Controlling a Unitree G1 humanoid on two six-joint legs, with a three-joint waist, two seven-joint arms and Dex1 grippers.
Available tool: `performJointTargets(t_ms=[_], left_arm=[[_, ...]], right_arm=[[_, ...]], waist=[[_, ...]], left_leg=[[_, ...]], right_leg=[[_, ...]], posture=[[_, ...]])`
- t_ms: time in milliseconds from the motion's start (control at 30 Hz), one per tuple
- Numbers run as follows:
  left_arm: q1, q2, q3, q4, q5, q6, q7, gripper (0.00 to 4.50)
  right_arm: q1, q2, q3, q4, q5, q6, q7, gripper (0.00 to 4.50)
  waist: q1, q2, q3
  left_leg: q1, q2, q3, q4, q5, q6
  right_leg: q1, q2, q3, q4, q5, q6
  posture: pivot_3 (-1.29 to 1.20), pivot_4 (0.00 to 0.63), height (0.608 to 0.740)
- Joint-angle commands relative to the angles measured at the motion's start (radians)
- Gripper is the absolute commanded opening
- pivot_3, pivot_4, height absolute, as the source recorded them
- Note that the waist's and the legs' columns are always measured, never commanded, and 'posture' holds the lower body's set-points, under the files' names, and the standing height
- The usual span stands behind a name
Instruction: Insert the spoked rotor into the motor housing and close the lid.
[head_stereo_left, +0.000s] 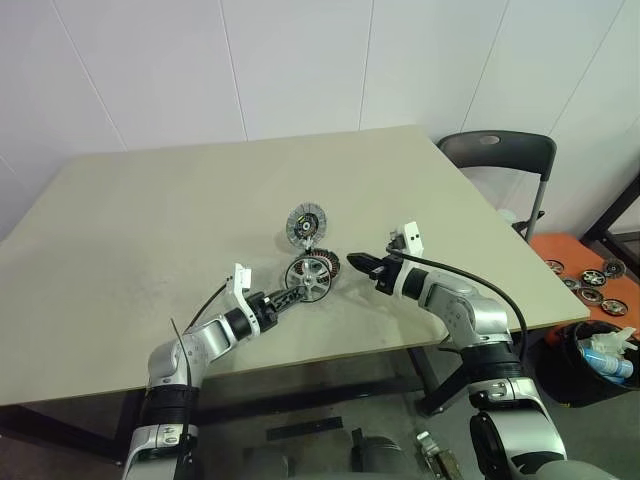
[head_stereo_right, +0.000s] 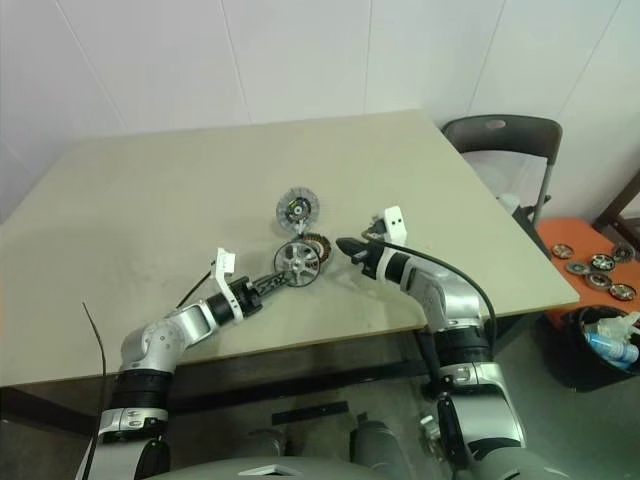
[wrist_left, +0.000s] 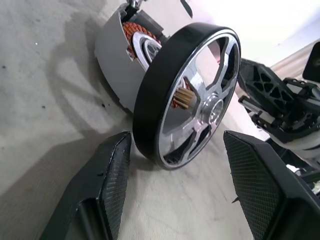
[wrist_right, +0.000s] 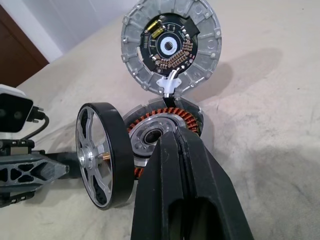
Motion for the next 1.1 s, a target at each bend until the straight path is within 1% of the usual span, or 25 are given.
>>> performJointTargets(t_ms=[33,167,267,333,600,800,933,1067,1100], left_arm=[[-0.028,0.0,0.019,0.049,0.031,-0.052,0.036,3.17],[-0.04,0.014,0.012,0.066,0.054,-0.09,0.03,3.17],[-0.04,0.041,-0.028,0.08,0.125,-0.16,0.026,3.17],[-0.041,0.051,-0.045,0.092,0.146,-0.189,0.016,3.17],[-0.062,0.027,-0.044,0.148,0.158,-0.217,0.018,3.17],[-0.06,0.023,-0.05,0.155,0.165,-0.224,0.022,3.17],[-0.057,0.027,-0.063,0.163,0.194,-0.25,0.028,3.17],[-0.055,0.015,-0.055,0.146,0.179,-0.245,0.018,3.17],[-0.054,0.015,-0.056,0.14,0.171,-0.238,0.008,2.99]], right_arm=[[-0.023,0.0,0.007,-0.014,-0.001,-0.017,0.007,0.0],[-0.024,0.001,0.012,-0.013,-0.007,-0.018,0.008,0.0],[-0.026,0.001,0.013,-0.011,-0.007,-0.019,0.008,0.0],[-0.026,0.001,0.014,-0.01,-0.007,-0.02,0.009,0.0],[-0.031,0.006,0.016,-0.008,-0.006,-0.021,0.009,0.0],[-0.029,0.004,0.013,-0.01,-0.005,-0.021,0.007,0.0],[-0.024,0.005,0.014,-0.015,-0.005,-0.021,0.006,0.0],[-0.026,0.008,0.013,-0.012,-0.004,-0.024,0.005,0.0],[-0.028,0.009,0.012,-0.011,-0.004,-0.025,0.004,0.0]], waist=[[0.0,0.0,0.0],[-0.003,0.0,0.0],[-0.003,0.0,0.0],[-0.001,0.0,0.0],[0.003,0.001,0.0],[0.003,0.001,0.0],[0.003,0.001,0.0],[0.004,0.001,0.0],[0.004,0.001,0.0]], left_leg=[[0.0,0.0,0.0,0.0,0.0,0.0],[0.001,0.0,0.0,0.001,0.0,0.0],[0.001,0.0,0.0,0.001,0.0,0.0],[0.001,0.001,0.0,0.001,0.0,0.0],[0.001,0.0,0.0,0.001,0.0,0.0],[0.002,0.0,0.0,0.001,0.0,0.0],[0.003,0.0,-0.001,0.001,0.0,0.0],[0.002,0.0,-0.001,0.001,0.0,0.0],[0.002,0.0,-0.001,0.001,0.0,0.0]], right_leg=[[0.0,0.0,0.0,0.0,0.0,0.0],[0.001,0.001,0.0,0.0,-0.001,0.001],[0.001,0.001,0.0,0.0,-0.001,0.001],[0.001,0.001,0.0,0.0,0.0,0.001],[0.002,0.0,0.0,0.0,0.0,0.001],[0.004,0.0,-0.001,0.0,-0.001,0.002],[0.004,0.0,-0.001,0.0,-0.001,0.002],[0.004,0.0,-0.001,-0.001,-0.001,0.002],[0.004,0.0,-0.001,-0.001,-0.001,0.002]], posture=[[0.0,0.0,0.74],[0.0,0.0,0.74],[0.0,0.0,0.74],[0.0,0.0,0.74],[0.0,0.0,0.74],[0.0,0.0,0.74],[0.0,0.0,0.74],[0.0,0.0,0.74],[0.0,0.0,0.74]])
